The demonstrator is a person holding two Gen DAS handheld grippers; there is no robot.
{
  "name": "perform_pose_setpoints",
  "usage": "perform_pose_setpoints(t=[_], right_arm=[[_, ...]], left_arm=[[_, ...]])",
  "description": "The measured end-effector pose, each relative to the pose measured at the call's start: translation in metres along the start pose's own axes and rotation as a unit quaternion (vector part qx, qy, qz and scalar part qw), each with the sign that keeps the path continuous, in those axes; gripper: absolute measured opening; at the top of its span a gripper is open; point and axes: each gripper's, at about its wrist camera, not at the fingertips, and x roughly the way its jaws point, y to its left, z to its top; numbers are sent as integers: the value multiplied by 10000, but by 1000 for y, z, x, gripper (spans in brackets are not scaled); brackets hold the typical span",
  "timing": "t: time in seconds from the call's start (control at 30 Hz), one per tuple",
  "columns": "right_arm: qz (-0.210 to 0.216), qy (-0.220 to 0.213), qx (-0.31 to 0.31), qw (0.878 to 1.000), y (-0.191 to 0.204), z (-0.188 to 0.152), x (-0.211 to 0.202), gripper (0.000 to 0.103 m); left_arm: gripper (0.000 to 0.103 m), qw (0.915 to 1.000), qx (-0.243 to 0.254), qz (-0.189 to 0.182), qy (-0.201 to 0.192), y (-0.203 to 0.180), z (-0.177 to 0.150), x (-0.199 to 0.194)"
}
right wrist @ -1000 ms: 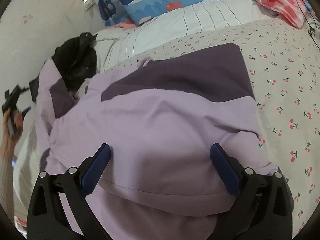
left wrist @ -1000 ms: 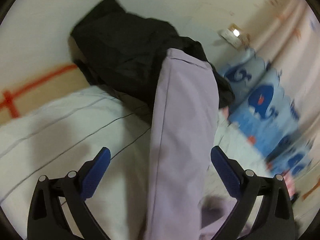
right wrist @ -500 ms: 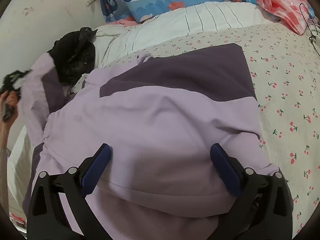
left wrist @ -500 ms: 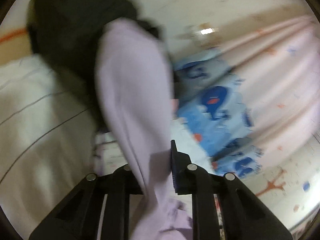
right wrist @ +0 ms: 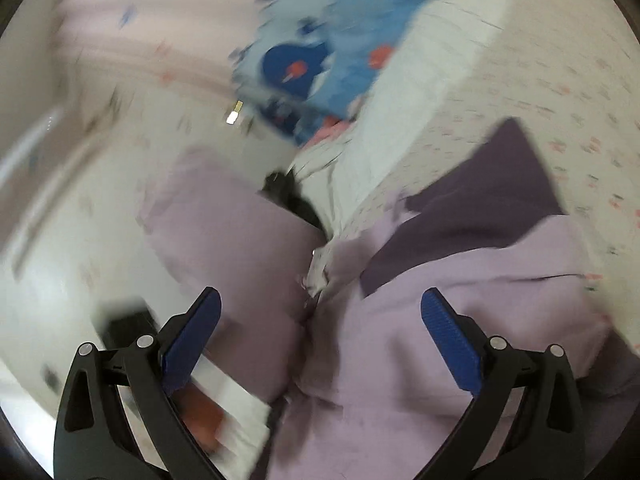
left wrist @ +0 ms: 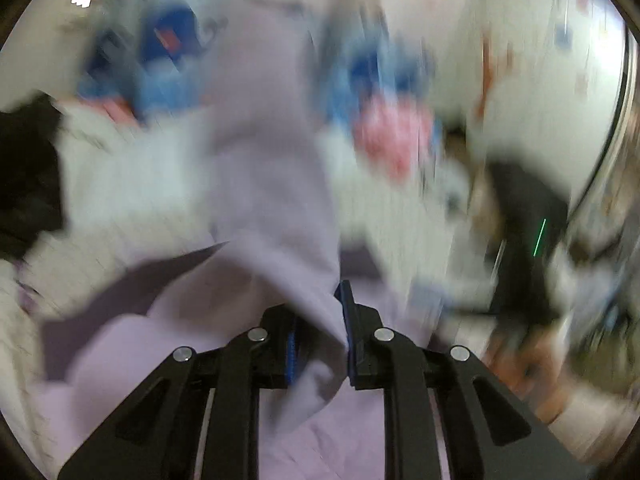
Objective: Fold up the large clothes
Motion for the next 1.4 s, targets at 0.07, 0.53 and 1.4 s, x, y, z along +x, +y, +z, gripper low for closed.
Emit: perform_pose_setpoints(t=[0.07, 0.53, 1.4], right_arm=[[271, 162, 800, 9963, -38, 11, -2, 97], [-369, 562, 397, 9969, -52, 26, 0, 22], [-2535, -147, -798, 9639, -36, 28, -22, 50]], left_arm=[[19, 9970, 155, 128, 745, -22, -34, 60], [58, 9944, -893, 518, -242, 3, -86, -42], [78, 9630, -1016, 2375, -771, 92, -116, -52]])
